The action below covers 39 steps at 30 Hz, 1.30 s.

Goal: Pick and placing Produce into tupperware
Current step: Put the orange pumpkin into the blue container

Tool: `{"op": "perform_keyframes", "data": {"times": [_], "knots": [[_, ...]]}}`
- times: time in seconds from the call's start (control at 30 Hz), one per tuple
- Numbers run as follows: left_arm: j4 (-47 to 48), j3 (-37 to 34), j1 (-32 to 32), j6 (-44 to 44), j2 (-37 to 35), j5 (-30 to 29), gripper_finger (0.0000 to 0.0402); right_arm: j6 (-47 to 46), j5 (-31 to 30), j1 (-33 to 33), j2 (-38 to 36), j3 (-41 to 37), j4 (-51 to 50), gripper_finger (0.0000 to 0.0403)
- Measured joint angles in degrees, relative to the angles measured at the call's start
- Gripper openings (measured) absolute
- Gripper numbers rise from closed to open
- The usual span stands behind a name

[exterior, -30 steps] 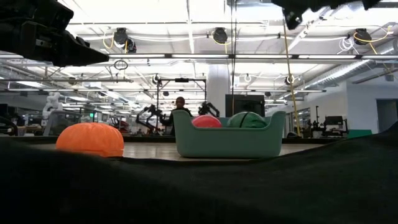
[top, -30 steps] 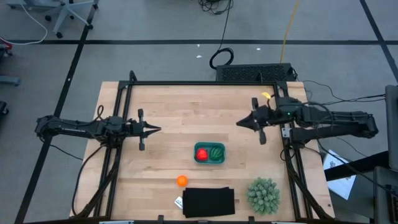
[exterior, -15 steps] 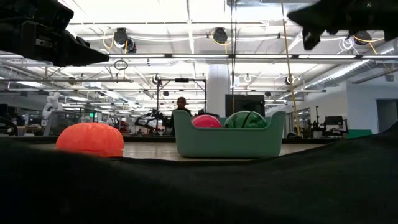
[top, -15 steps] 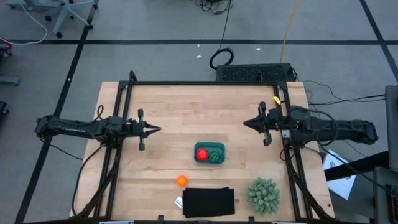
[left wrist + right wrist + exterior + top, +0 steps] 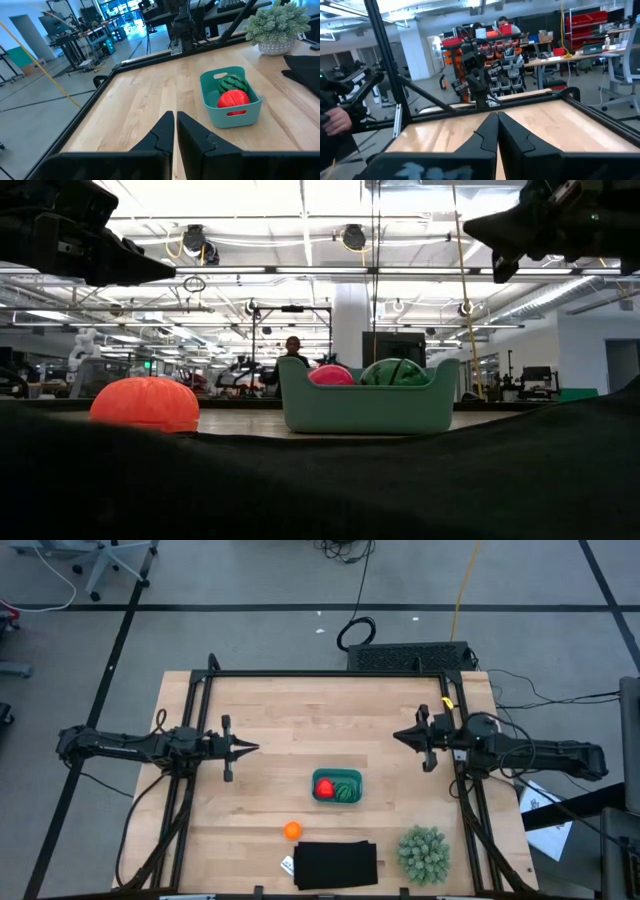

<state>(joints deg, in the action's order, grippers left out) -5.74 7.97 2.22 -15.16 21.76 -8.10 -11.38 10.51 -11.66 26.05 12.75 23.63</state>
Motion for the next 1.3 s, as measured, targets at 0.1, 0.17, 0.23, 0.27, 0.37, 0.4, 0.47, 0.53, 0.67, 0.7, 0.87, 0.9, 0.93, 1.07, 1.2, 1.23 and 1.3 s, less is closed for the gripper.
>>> {"op": "perform_keyframes", "data": {"times": [0.1, 0.17, 0.23, 0.27, 0.37, 0.4, 0.47, 0.53, 0.67, 0.7, 0.87, 0.9, 0.93, 1.07, 1.2, 1.23, 1.3], "knots": [[0.01, 0.01, 0.0, -0.02, 0.0, -0.02, 0.0026, -0.05, -0.18, 0.0, -0.93, -0.98, -0.33, 0.0], [0.04, 0.01, -0.02, -0.06, 0.0, -0.02, 0.0026, -0.39, -0.21, 0.0, -1.39, -1.13, -0.48, 0.0], [0.02, 0.0, -0.02, -0.13, -0.01, -0.04, 0.0026, -0.39, -0.23, 0.16, -1.93, -1.13, -0.27, 0.0], [0.02, 0.0, -0.02, -0.13, -0.02, -0.04, 0.0026, -0.39, -0.23, 0.23, -2.27, -1.13, -0.34, 0.0], [0.19, 0.0, 0.0, -0.13, -0.01, -0.04, 0.0026, -0.39, -0.26, 0.26, -3.71, -1.13, -0.48, 0.0], [0.4, 0.0, -0.01, -0.12, -0.01, -0.04, 0.0026, -0.39, -0.27, 0.28, -4.26, -1.13, -0.75, 0.0], [0.8, 0.0, 0.0, 0.13, 0.0, -0.07, 0.0026, 0.09, -0.27, 0.28, -5.5, -1.13, -2.28, 0.0], [1.16, 0.0, -0.01, 0.22, -0.01, -0.07, 0.0026, 1.1, -0.34, 0.28, -7.03, -1.13, -4.86, 0.0], [1.68, 0.0, -0.01, 0.33, 0.0, -0.07, 0.0026, 2.29, -2.21, 0.28, -10.24, -1.13, -8.58, 0.0], [1.69, 0.0, -0.02, 0.39, -0.01, -0.07, 0.0026, 2.51, -3.39, 0.28, -10.82, -1.13, -9.4, 0.0], [1.69, 0.0, -0.01, 0.69, 0.0, -0.07, 0.0026, 3.09, -8.93, 0.28, -11.92, -1.13, -13.44, 0.0], [1.69, 0.0, -0.01, 0.68, 0.0, -0.07, 0.0026, 3.2, -9.29, 0.28, -11.91, -1.13, -14.2, 0.0], [1.68, 0.0, -0.01, 0.68, -0.01, -0.07, 0.0026, 3.49, -9.41, 0.28, -11.85, -1.13, -14.99, 0.0], [1.68, 0.0, 0.0, 0.68, 0.0, -0.07, 0.0026, 4.99, -9.41, 0.28, -11.86, -1.11, -16.26, 0.0], [1.68, 0.0, -0.02, 1.28, -0.01, -0.04, 0.0026, 6.3, -9.0, 0.59, -11.89, -1.73, -15.26, 0.0], [1.68, 0.0, -0.02, 1.59, 0.0, -0.04, 0.0026, 6.47, -9.0, 0.82, -11.9, -2.31, -14.54, 0.0], [1.68, 0.0, -0.01, 2.14, -0.01, -0.04, 0.0026, 6.49, -8.99, 1.03, -11.86, -3.98, -12.03, 0.0]]}}
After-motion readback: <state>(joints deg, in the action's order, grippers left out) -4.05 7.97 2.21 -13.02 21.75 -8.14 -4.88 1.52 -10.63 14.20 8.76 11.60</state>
